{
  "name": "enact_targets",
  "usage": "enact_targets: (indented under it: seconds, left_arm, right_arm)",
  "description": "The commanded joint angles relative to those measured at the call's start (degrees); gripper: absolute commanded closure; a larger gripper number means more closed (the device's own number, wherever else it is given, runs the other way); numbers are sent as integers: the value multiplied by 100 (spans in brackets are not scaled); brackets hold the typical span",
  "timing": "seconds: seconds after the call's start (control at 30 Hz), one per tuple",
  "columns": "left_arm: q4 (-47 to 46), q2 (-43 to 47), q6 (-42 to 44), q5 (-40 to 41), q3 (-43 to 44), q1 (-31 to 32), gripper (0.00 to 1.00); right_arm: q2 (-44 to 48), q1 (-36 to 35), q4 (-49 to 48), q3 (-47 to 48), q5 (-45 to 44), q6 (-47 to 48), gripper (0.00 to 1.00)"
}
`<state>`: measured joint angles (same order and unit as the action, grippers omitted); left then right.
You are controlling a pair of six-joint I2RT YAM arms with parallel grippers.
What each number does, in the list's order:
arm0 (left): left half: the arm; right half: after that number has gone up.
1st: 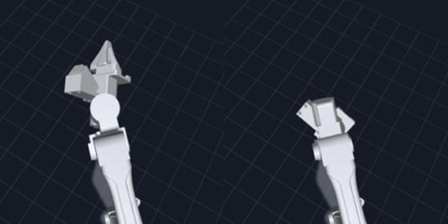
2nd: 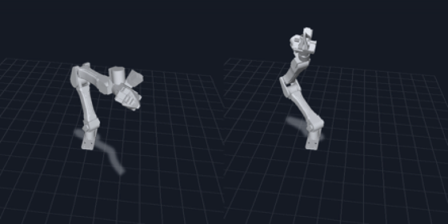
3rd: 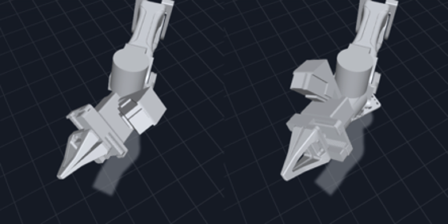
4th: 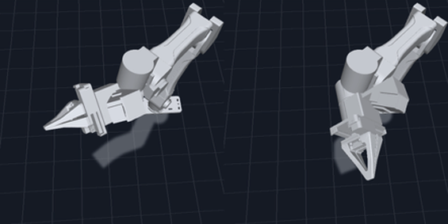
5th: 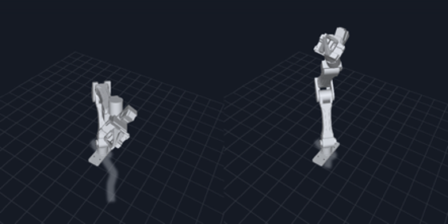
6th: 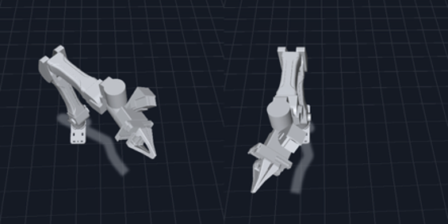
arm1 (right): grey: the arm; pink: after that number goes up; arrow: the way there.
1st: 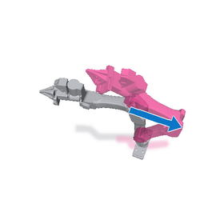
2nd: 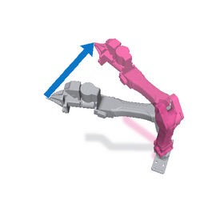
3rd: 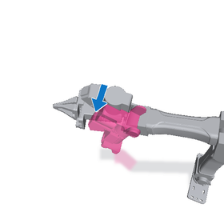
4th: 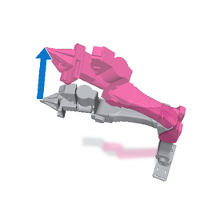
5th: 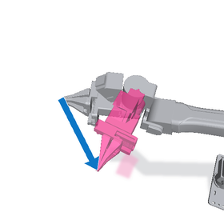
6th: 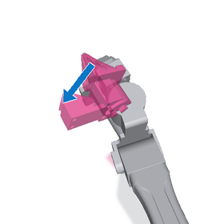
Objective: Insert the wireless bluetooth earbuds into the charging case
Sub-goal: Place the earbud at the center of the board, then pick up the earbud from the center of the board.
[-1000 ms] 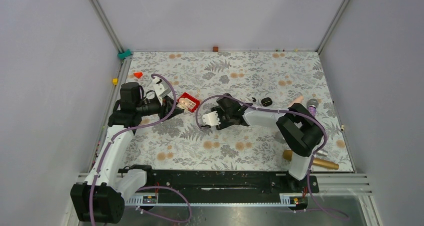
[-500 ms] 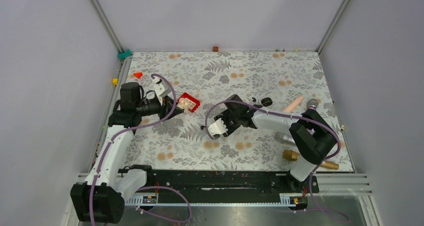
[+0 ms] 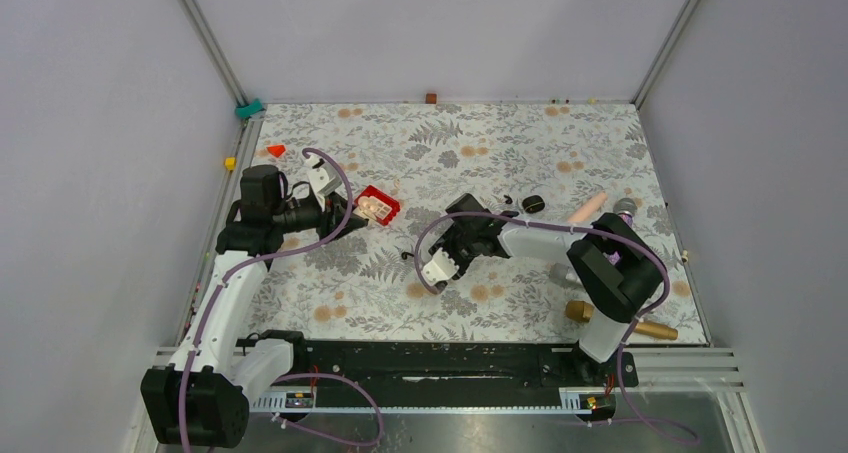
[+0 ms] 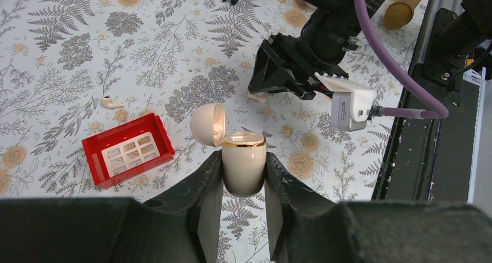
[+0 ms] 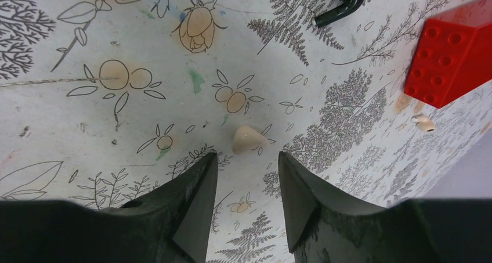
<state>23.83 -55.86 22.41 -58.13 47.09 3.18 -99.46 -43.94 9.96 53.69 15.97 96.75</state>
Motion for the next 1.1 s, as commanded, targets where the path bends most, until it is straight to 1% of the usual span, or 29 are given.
enact_targets:
  seconds: [0.0,0.2,0.3,0.5,0.63,1.07]
  left_arm:
    - [-248,99,9,-2,-31,15,100]
    - [-248,90,10,5,-22,16,100]
    - [-244,92,1,14,-24,10,100]
    - [-248,92,-9,21,-16,16,100]
    - [-247,82,-16,30,-15,11,100]
    - [-248,65,-34,32,-7,12,100]
  right_arm:
    - [-133,-85,-5,-109,-8,379,50]
    - [-85,-190,-7,-341,-155,852,50]
    - [-112,-232,1,-377,-222,945,51]
    - [-218,-266,333,-210,-365,1045,55]
    - [-272,-298,637,-84,-399,1102,59]
    - [-320,-484,796,-126,-670,1347,59]
